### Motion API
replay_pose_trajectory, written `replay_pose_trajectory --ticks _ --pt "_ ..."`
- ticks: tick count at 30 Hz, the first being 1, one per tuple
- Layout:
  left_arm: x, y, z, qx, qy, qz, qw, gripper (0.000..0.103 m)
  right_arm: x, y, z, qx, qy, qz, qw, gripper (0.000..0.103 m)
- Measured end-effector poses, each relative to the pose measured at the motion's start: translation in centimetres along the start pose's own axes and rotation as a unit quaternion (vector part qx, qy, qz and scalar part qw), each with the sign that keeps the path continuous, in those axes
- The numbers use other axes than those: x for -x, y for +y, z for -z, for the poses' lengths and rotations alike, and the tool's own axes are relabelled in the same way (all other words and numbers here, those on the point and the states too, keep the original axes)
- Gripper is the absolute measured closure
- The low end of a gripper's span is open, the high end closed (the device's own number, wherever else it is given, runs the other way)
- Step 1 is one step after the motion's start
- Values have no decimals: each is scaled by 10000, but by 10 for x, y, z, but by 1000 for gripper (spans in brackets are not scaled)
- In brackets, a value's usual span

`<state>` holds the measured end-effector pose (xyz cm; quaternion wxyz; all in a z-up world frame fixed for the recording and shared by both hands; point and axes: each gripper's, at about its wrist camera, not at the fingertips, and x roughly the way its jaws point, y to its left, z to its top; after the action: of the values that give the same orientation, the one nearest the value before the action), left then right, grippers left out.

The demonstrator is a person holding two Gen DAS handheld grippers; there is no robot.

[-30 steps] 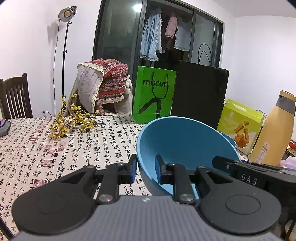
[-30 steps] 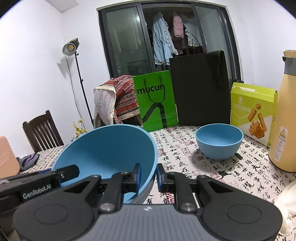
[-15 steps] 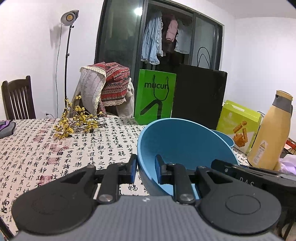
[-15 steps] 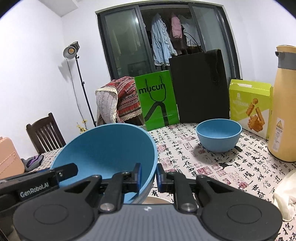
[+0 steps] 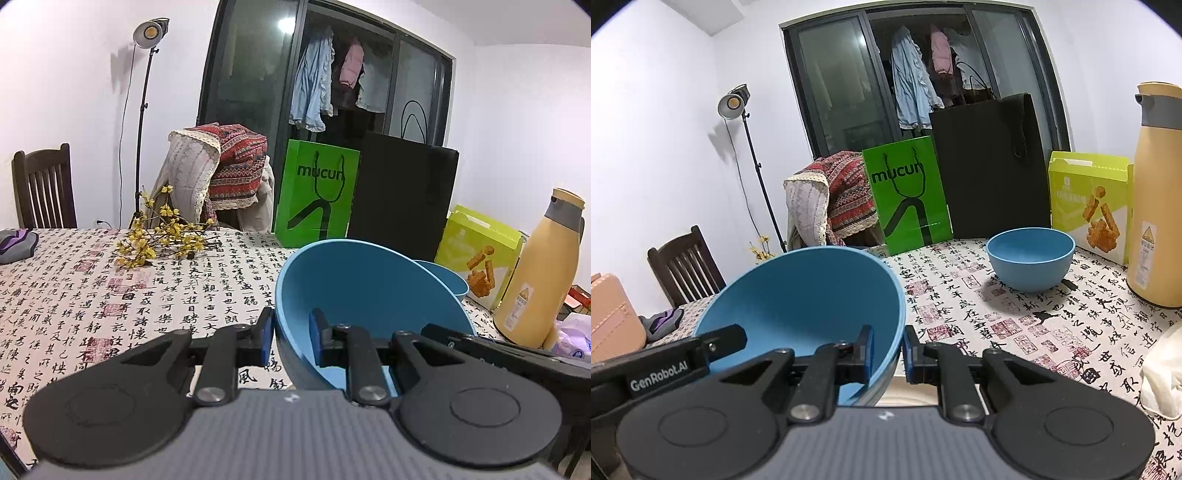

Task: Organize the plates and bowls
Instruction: 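Carry the blue bowl with both grippers toward the blue bowl by the flower vase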

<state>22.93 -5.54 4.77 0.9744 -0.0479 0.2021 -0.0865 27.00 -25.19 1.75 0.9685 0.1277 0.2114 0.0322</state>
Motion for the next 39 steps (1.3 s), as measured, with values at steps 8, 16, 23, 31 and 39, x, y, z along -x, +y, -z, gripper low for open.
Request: replay_pose_trajectory --ticks 8,16,23,31,39 --pt "8 10 3 54 -18 -113 9999 82 1 10 3 35 1 -109 9999 87" --pt "16 22 3 119 -78 -274 9995 82 -2 20 5 50 15 -291 9996 87" --pt "23 34 4 199 -110 -457 9987 82 -7 33 9 145 80 -459 9988 87" --pt "32 47 4 260 -170 -651 9974 82 -11 47 11 195 133 -692 9973 87" --pt "43 62 6 366 -205 -849 9955 82 -13 62 14 273 183 -896 9954 87"
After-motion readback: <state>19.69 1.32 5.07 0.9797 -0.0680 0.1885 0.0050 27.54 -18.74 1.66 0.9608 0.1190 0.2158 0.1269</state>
